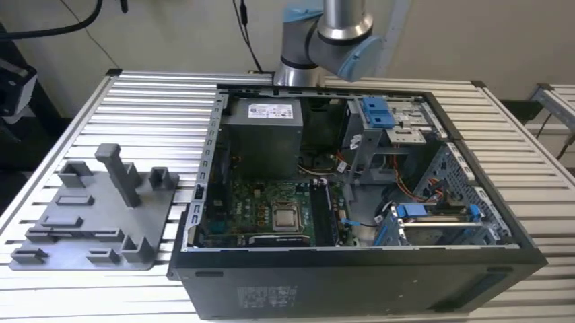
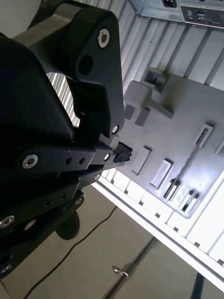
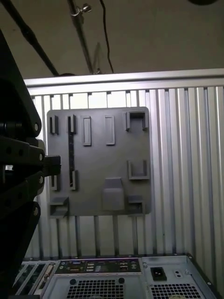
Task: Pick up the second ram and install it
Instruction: 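Reach for the second ram, then pick up the second ram and move it above second insertion slot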
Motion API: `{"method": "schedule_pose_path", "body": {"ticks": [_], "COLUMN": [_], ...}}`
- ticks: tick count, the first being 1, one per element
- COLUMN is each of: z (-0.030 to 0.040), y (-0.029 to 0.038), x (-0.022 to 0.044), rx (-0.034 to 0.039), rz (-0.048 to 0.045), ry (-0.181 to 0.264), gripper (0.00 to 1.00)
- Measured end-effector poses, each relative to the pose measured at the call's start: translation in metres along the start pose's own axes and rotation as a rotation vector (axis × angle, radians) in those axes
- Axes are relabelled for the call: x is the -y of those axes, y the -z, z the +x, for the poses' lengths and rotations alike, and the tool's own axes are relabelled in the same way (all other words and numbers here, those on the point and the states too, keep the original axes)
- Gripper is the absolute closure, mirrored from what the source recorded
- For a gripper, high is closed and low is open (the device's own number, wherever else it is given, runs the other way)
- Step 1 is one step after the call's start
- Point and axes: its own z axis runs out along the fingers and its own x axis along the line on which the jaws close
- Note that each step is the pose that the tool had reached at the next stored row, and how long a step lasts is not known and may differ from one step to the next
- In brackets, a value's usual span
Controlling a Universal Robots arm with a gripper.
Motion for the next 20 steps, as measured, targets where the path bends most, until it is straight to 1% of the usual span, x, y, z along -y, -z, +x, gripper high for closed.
{"method": "schedule_pose_path", "body": {"ticks": [4, 5, 20], "z": [-0.001, -0.0011, -0.0011], "y": [-0.0001, 0.0, 0.0], "x": [0.0095, 0.0108, 0.0111], "rx": [0.0, 0.0, 0.0], "rz": [-0.0001, 0.0, 0.0], "ry": [0.0, 0.0, 0.0], "gripper": [0.89, 0.89, 0.89]}}
